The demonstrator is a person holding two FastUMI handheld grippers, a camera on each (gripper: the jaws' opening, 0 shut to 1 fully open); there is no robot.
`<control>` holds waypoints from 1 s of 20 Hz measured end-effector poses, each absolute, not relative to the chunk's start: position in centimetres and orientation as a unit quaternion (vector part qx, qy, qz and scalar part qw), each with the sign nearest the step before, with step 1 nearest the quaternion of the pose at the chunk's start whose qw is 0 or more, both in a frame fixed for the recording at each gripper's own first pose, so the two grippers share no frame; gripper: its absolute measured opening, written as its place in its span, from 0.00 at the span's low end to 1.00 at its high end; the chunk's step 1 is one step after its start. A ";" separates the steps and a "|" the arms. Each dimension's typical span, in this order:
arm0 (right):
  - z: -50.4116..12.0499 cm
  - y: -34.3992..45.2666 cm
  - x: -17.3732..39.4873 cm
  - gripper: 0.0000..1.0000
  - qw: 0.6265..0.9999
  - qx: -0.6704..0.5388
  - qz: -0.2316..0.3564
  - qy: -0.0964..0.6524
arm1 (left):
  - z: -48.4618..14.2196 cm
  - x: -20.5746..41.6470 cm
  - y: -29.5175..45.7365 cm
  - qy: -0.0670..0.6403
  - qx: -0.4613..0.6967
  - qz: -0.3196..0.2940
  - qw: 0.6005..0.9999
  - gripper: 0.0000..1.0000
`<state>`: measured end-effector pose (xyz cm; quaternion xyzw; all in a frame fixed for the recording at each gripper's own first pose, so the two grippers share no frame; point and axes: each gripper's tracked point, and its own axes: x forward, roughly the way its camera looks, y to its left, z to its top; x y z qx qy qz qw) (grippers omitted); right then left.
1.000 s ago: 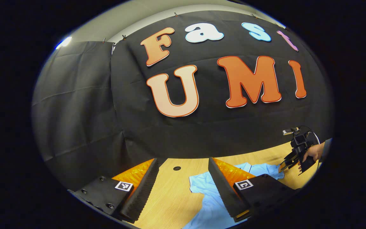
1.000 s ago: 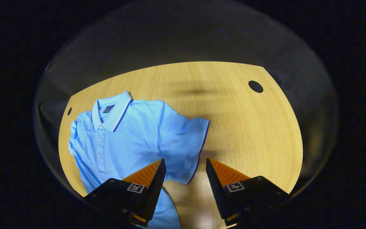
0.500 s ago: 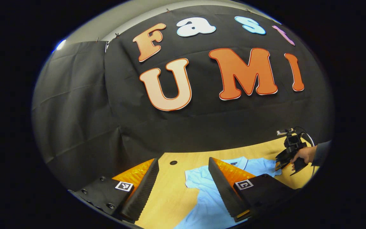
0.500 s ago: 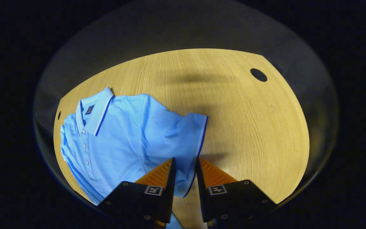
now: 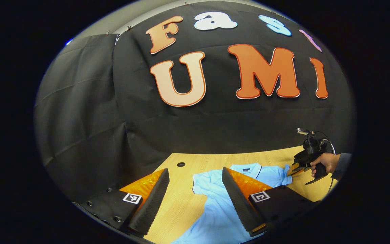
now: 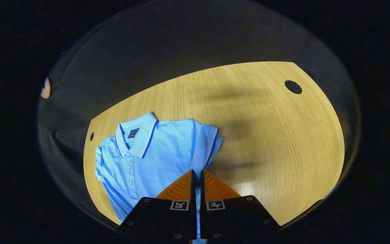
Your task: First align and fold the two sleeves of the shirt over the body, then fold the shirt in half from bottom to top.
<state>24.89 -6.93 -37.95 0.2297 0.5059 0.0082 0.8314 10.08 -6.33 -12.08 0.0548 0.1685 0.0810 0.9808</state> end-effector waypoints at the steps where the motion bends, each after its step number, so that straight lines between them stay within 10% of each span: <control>1: -37.4 -6.3 25.1 0.04 0.833 0.232 0.017 0.502 | -12.8 10.2 -6.0 0.177 0.045 0.085 0.980 1.00; 8: -35.4 -1.0 26.9 0.08 0.836 0.248 0.073 0.484 | -15.6 11.3 -4.2 0.216 0.013 0.094 0.972 1.00; 15: -33.4 -1.3 25.9 0.37 0.860 0.204 0.088 0.459 | -19.2 15.2 -3.2 0.260 -0.046 0.049 0.963 0.98; 17: -32.3 -2.3 25.4 0.65 0.873 0.186 0.077 0.444 | -20.6 16.5 -2.6 0.282 -0.053 0.033 0.957 1.00; 20: -30.3 -3.4 24.3 0.76 0.889 0.174 0.061 0.419 | -23.3 18.6 -1.8 0.319 -0.056 0.007 0.946 1.00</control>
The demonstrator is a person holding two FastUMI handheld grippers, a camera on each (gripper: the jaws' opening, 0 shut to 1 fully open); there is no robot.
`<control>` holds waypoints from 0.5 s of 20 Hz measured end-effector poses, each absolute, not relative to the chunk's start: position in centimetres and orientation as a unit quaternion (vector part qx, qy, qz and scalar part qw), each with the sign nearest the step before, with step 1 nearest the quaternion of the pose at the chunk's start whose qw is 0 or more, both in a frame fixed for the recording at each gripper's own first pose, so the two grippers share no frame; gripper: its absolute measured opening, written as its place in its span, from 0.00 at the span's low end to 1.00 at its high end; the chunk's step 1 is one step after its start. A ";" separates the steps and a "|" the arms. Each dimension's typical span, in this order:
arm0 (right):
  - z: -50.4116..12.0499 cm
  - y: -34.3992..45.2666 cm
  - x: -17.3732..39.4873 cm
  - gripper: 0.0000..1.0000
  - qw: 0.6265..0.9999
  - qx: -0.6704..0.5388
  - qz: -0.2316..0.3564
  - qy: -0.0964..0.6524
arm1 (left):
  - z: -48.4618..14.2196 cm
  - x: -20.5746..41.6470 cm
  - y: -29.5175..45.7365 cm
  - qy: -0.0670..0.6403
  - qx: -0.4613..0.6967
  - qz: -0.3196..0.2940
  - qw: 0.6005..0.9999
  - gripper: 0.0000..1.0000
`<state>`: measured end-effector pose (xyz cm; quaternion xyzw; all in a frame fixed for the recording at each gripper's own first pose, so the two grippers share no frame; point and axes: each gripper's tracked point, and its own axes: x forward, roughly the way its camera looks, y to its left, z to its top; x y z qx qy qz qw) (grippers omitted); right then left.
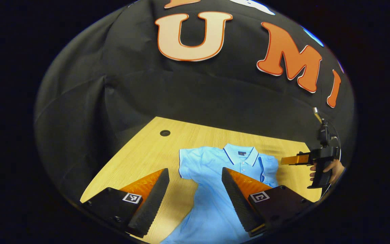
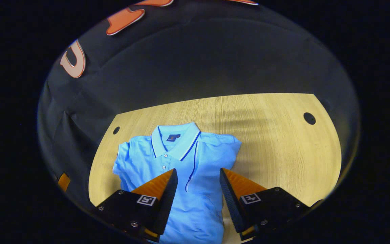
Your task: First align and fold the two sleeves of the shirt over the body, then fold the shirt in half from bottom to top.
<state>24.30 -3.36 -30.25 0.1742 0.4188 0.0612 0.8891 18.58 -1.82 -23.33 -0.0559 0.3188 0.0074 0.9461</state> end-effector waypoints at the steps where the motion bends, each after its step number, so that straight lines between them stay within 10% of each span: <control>1: -29.5 -3.7 23.6 0.79 0.894 0.171 0.054 0.410 | -24.6 19.3 -1.4 0.336 -0.056 -0.001 0.940 1.00; 10: -25.8 -5.3 16.9 0.95 0.913 0.163 -0.012 0.375 | -34.4 25.4 1.3 0.468 -0.034 -0.035 0.883 0.95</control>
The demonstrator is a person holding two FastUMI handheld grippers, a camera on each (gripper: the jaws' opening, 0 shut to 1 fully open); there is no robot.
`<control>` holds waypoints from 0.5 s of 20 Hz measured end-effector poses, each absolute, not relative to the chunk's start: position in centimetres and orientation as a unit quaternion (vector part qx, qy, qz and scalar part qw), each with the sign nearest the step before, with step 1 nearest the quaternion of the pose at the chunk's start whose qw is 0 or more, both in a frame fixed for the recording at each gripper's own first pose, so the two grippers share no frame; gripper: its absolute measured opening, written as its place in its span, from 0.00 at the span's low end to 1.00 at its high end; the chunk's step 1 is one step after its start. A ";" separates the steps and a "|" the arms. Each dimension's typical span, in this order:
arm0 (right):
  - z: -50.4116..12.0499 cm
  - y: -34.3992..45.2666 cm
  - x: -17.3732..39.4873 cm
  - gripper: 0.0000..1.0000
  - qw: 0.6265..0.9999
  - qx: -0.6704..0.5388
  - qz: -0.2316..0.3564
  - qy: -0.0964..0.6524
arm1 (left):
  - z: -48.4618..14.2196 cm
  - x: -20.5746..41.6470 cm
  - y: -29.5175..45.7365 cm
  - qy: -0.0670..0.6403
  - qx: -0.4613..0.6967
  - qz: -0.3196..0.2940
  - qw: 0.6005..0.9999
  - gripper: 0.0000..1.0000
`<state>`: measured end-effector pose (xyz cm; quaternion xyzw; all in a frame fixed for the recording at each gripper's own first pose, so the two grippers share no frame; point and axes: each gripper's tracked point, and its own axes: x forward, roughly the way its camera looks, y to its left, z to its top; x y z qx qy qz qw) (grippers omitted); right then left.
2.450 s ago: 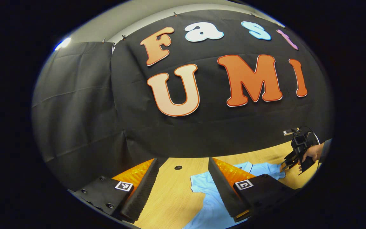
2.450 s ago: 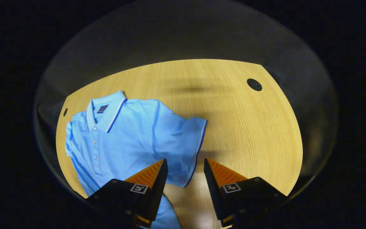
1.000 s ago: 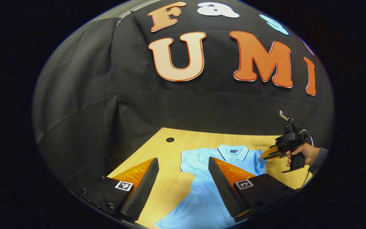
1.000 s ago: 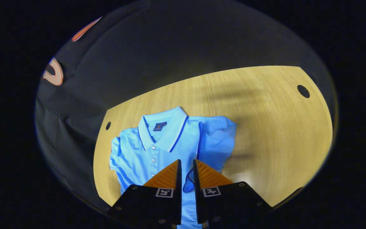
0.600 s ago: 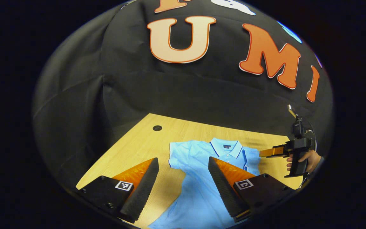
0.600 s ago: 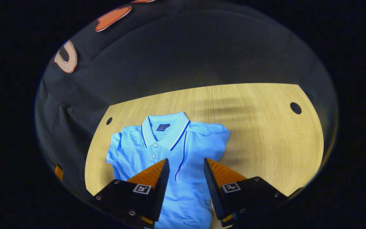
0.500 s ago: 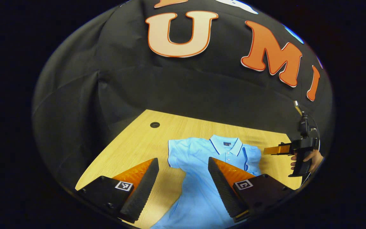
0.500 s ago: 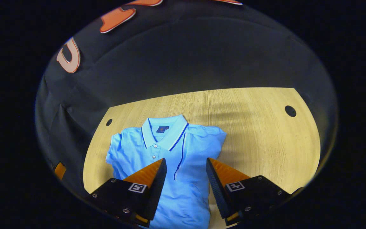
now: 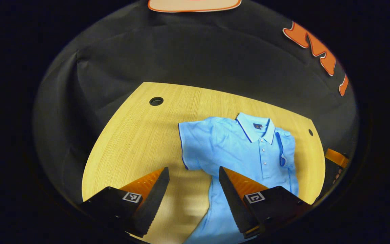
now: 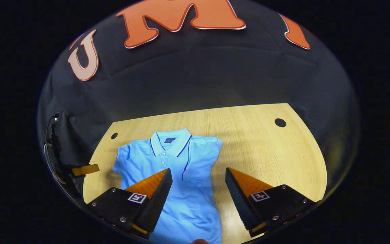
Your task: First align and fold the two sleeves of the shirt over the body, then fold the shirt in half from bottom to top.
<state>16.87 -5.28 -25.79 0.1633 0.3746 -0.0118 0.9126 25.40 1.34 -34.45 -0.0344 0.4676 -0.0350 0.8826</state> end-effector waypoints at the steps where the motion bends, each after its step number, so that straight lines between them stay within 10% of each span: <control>1: -25.6 -5.4 16.0 0.96 0.913 0.166 -0.020 0.372 | -35.3 26.3 1.5 0.473 -0.025 -0.040 0.880 0.95; 10: -24.3 -6.4 7.6 0.99 0.909 0.181 -0.092 0.365 | -44.0 32.0 0.6 0.535 0.029 -0.074 0.841 0.97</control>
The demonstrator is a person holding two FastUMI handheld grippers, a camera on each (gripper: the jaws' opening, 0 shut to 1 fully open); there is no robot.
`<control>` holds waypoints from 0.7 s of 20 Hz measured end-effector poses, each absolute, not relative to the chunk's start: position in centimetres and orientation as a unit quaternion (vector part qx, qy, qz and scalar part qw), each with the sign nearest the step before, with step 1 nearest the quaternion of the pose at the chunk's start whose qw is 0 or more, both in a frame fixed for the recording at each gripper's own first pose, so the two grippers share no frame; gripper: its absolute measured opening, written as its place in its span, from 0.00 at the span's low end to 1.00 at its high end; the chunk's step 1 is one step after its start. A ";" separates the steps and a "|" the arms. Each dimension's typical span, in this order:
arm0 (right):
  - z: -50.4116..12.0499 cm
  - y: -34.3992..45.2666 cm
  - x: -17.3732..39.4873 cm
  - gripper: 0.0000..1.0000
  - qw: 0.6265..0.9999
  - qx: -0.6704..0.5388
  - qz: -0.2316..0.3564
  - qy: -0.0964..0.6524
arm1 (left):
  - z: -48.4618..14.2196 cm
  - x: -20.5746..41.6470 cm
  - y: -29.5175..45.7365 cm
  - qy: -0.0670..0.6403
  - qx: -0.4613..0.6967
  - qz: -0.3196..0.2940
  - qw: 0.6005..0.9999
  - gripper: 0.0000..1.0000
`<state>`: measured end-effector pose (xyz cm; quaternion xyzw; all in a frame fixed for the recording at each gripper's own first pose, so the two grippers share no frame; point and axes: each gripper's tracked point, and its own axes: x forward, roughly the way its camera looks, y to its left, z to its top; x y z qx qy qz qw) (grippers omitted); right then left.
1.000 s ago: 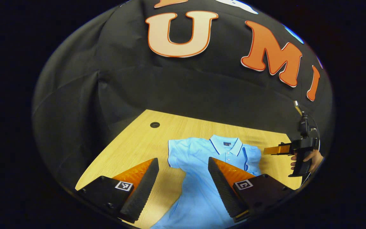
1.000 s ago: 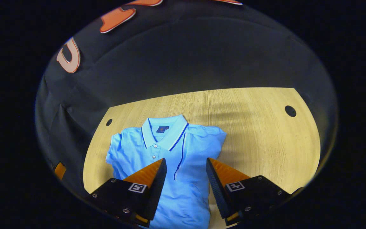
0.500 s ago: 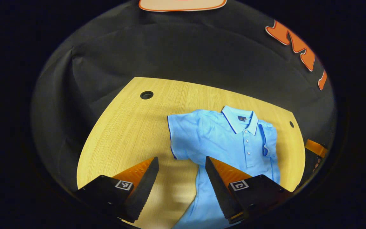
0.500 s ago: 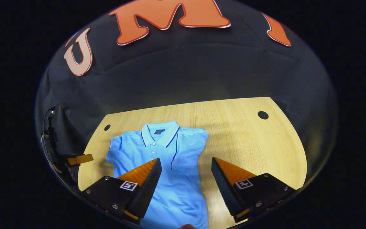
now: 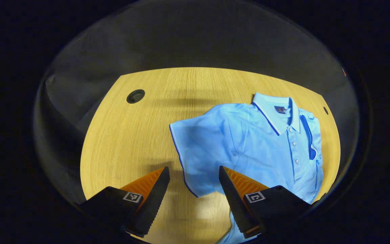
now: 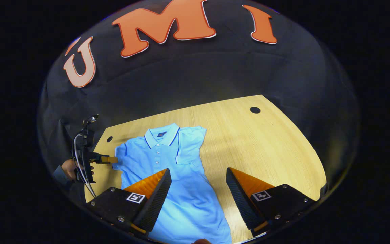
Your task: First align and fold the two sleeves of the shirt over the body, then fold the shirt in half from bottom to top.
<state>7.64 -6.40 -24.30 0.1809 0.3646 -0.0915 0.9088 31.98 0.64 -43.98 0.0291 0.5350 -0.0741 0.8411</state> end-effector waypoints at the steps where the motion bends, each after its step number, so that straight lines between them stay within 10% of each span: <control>1: -24.3 -6.8 6.7 0.99 0.907 0.180 -0.104 0.366 | -44.6 32.2 0.8 0.541 0.033 -0.070 0.838 0.98; 6: -24.2 -7.7 3.6 0.99 0.898 0.192 -0.138 0.370 | -45.4 32.8 0.8 0.543 0.022 -0.059 0.838 0.82; 9: -24.0 -8.1 3.0 0.99 0.898 0.193 -0.146 0.369 | -45.3 32.9 -0.3 0.543 0.018 -0.067 0.837 0.19; 14: -24.2 -8.9 1.1 0.99 0.898 0.183 -0.146 0.373 | -41.1 34.3 -3.3 0.493 0.043 -0.116 0.861 0.09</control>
